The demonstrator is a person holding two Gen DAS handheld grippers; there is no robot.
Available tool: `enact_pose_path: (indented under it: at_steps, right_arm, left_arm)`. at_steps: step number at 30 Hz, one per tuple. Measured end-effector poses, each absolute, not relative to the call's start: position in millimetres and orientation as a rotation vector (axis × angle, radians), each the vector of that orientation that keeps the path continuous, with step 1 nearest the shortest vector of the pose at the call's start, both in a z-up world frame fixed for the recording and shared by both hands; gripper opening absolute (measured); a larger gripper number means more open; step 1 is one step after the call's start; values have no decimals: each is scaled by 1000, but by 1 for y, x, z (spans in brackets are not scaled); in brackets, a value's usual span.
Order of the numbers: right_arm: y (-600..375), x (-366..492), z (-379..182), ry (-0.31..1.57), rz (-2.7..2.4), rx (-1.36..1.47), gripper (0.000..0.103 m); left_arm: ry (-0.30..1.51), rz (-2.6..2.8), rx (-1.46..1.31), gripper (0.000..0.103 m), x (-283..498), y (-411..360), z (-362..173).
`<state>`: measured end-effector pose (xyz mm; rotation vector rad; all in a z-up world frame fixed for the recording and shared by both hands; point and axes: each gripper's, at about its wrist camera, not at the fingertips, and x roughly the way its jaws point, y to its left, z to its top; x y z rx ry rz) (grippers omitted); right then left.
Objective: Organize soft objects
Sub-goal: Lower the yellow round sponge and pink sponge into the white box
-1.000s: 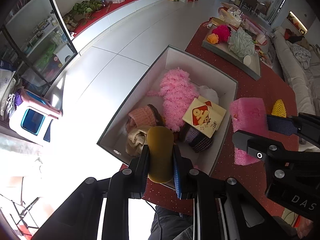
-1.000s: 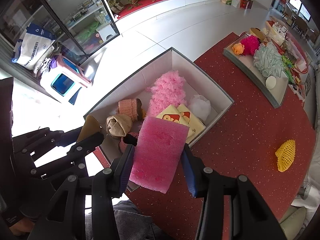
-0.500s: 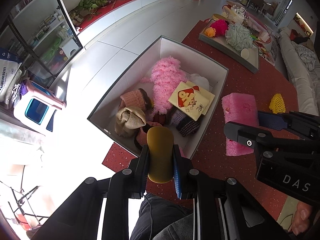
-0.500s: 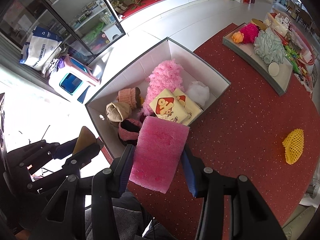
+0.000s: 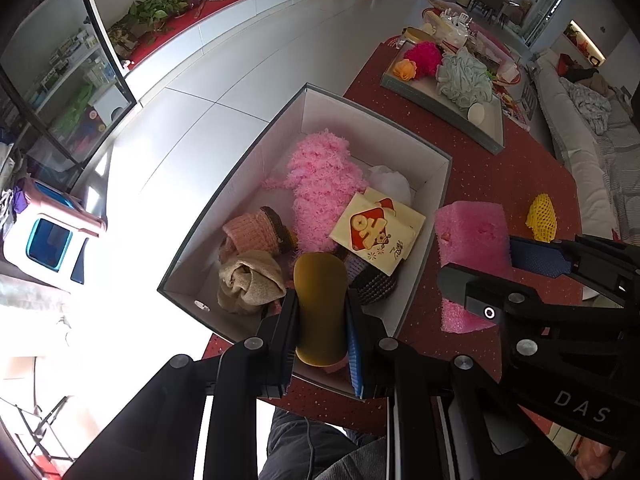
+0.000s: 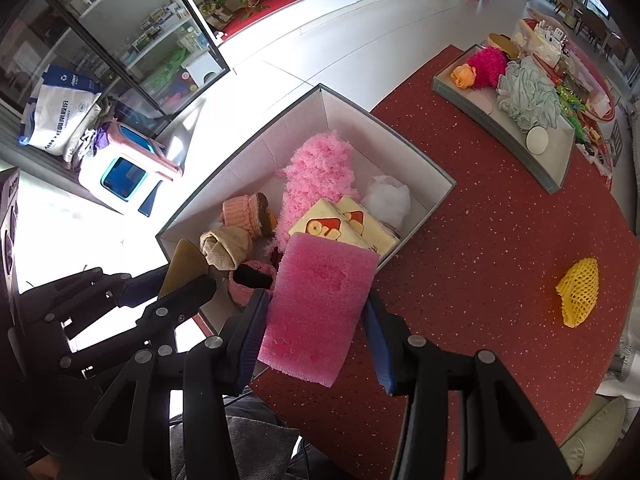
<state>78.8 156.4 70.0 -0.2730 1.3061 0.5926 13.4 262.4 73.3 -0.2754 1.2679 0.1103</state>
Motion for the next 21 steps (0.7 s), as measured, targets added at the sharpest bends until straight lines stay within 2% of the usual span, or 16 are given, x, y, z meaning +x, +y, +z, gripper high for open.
enact_pose_path:
  at_steps: [9,21]
  right_arm:
    - [176,80,59,1339,554,-299,51]
    - [181,119,31,1408,476,-295,51]
  left_arm:
    - [1297,117,-358,22,15,297,54]
    - [1362,31,-206,23,52,286,30]
